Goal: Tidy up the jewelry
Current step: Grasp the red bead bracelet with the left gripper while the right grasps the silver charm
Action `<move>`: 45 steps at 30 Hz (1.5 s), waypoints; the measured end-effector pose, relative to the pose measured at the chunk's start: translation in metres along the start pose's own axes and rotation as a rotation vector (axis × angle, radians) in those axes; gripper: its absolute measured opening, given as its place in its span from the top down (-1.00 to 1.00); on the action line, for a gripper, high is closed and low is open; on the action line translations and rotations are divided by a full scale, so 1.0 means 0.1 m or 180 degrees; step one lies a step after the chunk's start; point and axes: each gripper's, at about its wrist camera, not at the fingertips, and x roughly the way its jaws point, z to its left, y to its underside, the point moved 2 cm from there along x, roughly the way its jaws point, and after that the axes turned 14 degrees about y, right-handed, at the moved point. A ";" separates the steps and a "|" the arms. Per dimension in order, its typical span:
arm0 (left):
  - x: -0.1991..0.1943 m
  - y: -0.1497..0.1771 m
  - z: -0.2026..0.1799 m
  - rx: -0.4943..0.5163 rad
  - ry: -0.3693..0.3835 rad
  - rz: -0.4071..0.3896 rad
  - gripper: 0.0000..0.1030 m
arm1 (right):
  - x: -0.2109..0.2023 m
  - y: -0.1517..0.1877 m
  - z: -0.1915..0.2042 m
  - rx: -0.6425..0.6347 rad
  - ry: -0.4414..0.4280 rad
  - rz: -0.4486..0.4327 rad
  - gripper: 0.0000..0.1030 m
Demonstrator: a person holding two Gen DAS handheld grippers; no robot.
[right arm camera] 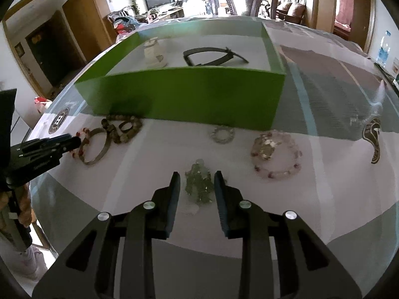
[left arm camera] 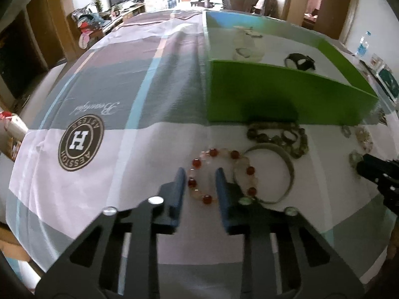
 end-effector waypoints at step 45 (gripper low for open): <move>-0.44 0.01 -0.21 0.0168 0.0181 -0.0251 0.84 | -0.28 0.00 -0.09 0.0087 0.0027 -0.0259 0.80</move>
